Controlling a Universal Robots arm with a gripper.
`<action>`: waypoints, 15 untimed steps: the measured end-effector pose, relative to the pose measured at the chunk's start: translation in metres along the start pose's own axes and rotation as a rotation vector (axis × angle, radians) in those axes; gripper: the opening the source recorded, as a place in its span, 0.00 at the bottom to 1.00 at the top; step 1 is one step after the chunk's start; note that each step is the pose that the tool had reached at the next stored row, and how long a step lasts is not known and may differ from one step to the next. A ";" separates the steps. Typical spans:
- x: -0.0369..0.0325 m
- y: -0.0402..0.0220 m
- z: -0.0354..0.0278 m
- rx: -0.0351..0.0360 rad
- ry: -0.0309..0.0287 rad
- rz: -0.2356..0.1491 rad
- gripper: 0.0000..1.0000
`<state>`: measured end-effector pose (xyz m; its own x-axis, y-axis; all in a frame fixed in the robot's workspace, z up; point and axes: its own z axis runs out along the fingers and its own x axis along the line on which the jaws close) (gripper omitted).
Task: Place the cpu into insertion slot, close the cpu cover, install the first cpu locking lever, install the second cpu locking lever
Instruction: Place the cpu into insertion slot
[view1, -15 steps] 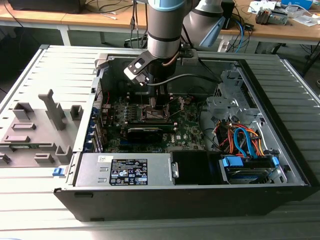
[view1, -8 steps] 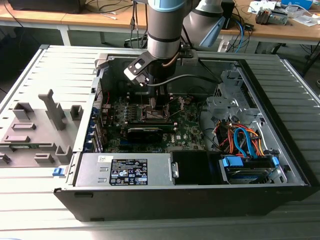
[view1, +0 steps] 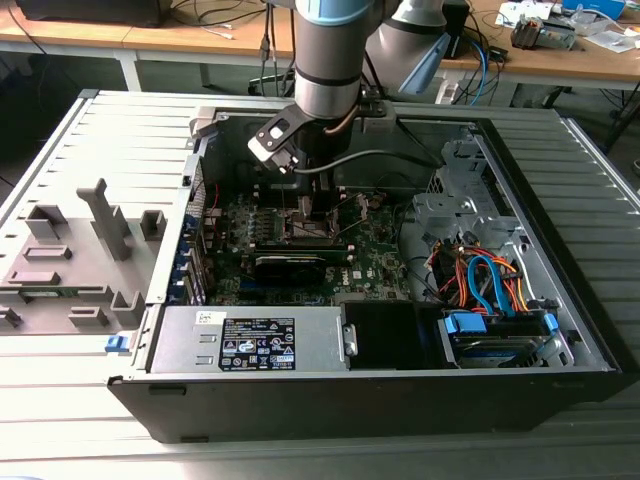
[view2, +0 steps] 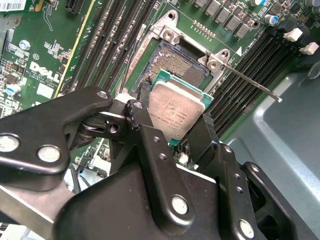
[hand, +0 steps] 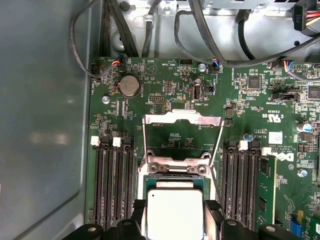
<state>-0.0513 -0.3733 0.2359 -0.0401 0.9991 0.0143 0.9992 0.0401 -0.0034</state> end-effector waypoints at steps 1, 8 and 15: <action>0.0000 0.0000 0.0003 0.0000 -0.0001 0.000 0.55; 0.0000 0.0000 0.0020 0.0001 0.0000 0.000 0.55; -0.0001 0.0000 0.0037 0.0001 -0.0001 0.000 0.55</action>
<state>-0.0513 -0.3733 0.2322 -0.0401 0.9991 0.0142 0.9992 0.0401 -0.0035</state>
